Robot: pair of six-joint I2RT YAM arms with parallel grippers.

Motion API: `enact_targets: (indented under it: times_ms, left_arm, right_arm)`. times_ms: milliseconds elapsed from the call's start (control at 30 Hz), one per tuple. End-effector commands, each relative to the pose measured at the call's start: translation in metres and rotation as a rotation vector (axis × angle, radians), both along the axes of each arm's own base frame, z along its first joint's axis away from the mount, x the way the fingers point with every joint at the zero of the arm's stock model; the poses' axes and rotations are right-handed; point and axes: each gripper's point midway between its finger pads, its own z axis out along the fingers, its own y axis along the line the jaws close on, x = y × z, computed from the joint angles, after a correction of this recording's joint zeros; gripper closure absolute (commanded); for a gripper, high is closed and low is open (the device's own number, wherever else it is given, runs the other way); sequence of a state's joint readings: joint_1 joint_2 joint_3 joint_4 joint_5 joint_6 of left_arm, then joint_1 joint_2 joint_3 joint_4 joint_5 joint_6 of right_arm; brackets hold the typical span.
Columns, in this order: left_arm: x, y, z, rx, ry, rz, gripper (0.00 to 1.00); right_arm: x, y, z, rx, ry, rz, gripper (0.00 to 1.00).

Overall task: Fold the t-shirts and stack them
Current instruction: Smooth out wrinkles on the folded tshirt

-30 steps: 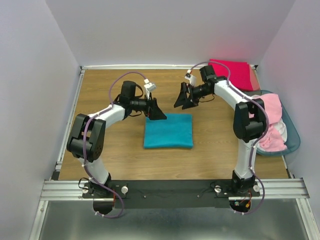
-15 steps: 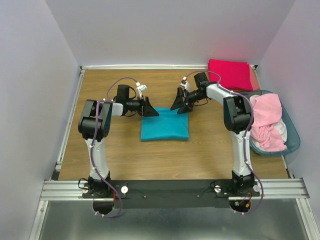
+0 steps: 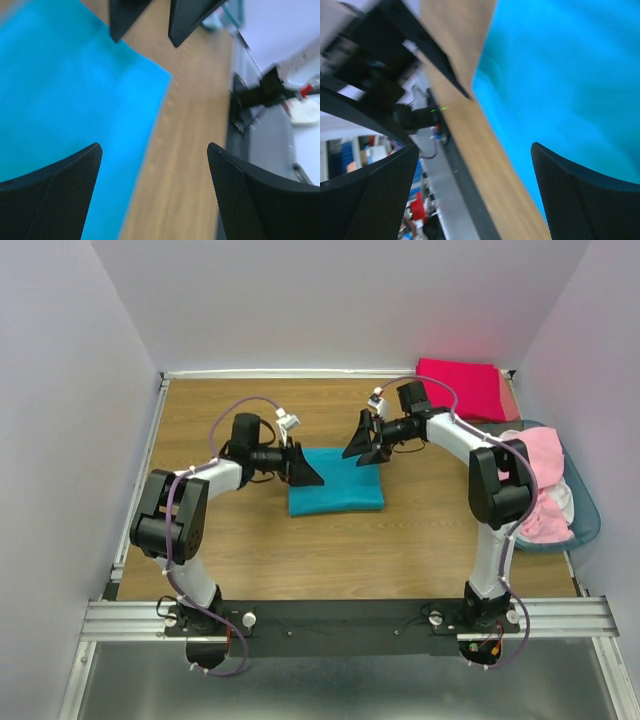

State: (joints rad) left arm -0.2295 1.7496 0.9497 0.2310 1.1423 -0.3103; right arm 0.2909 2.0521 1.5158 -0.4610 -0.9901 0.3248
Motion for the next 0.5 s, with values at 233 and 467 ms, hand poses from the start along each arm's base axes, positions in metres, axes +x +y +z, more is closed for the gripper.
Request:
enact_targets:
  times_ms: [233,467]
  left_arm:
    - [-0.053,-0.02,-0.069,0.052,0.258,-0.036,0.07]
    - [-0.038,0.026,-0.125,0.145,0.398,0.128,0.06]
  right_arm:
    - [-0.092,0.002,-0.08,-0.026,0.333,0.056,0.0]
    - [-0.07,-0.035,-0.108,-0.104,0.333,-0.029,0.0]
